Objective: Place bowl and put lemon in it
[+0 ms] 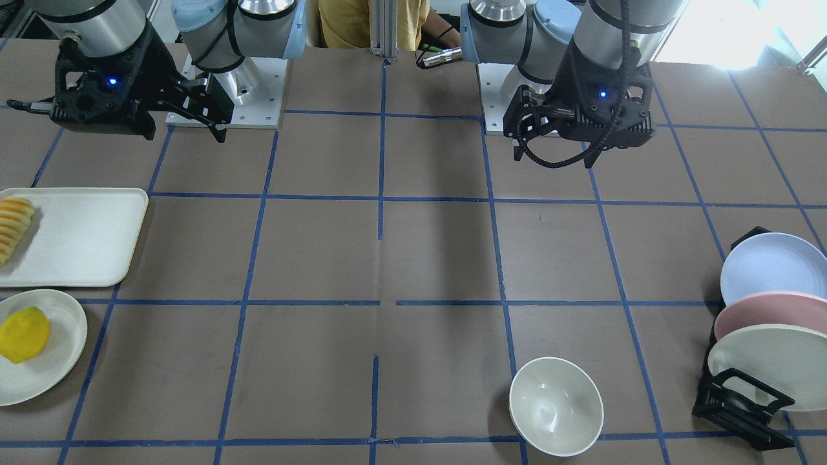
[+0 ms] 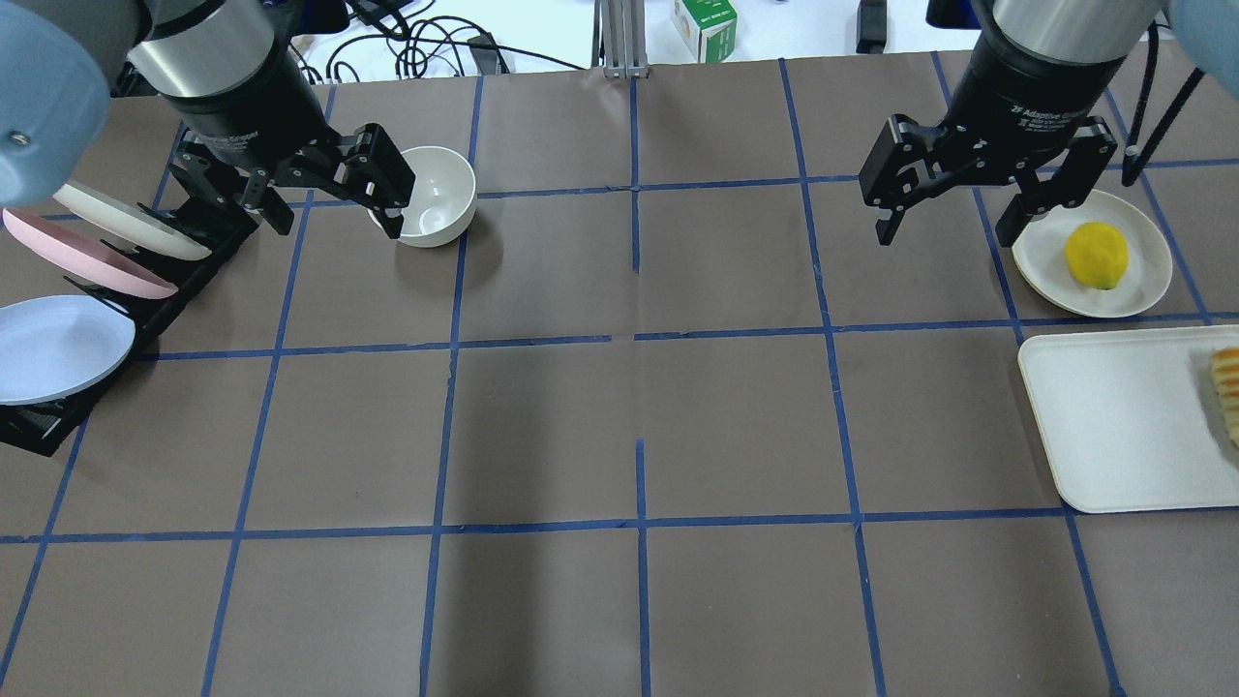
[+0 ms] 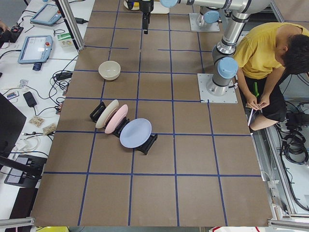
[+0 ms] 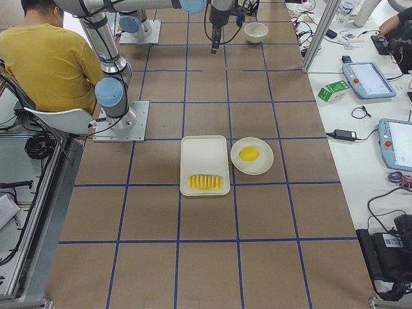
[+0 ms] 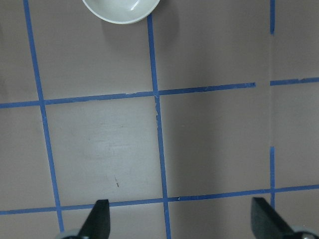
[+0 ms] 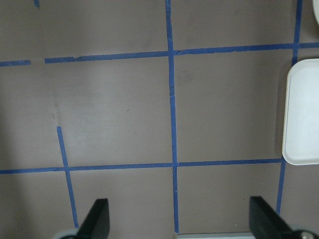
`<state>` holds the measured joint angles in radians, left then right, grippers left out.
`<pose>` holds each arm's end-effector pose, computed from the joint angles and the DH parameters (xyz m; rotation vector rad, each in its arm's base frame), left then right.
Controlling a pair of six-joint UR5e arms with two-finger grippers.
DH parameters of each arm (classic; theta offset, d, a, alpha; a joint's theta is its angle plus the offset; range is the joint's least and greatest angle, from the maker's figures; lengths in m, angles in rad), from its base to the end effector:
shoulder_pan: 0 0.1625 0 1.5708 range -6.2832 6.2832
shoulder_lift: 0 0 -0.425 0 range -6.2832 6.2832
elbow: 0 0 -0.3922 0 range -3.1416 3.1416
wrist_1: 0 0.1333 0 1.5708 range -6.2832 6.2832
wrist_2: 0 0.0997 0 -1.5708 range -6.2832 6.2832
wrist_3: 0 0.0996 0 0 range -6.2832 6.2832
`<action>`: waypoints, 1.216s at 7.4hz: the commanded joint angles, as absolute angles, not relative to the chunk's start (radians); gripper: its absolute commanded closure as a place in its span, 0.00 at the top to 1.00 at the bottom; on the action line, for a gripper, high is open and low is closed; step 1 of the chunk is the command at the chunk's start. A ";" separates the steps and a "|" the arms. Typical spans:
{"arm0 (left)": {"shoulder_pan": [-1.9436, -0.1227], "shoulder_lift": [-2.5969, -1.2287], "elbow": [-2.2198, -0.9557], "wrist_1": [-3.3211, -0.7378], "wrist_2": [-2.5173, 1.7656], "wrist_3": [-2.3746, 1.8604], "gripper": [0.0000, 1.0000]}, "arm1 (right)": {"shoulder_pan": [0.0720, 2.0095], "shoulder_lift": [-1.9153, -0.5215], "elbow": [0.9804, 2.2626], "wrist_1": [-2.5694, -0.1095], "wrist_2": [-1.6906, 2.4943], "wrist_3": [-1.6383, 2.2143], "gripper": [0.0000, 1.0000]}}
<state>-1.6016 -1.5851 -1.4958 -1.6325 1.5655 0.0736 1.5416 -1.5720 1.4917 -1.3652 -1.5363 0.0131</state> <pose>-0.1491 -0.4928 0.5115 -0.1636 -3.1320 -0.0014 0.1228 -0.4807 0.5077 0.0689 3.0993 0.1940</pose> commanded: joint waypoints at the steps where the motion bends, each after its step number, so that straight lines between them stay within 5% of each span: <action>1: -1.601 -1.586 -1.486 -1.632 1.565 0.081 1.00 | 1.542 -1.572 1.493 -1.367 -1.542 0.012 1.00; 5: -1.570 -1.603 -1.500 -1.625 1.560 0.116 1.00 | 1.533 -1.557 1.494 -1.376 -1.537 0.012 1.00; 9: -1.467 -2.033 -1.389 -1.293 1.562 0.191 1.00 | 1.351 -1.461 1.496 -1.445 -1.537 -0.096 1.00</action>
<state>-1.5030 -1.9027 -1.4481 -1.3699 1.5613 0.1475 1.4434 -1.4912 1.4957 -1.4265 -1.5445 -0.0278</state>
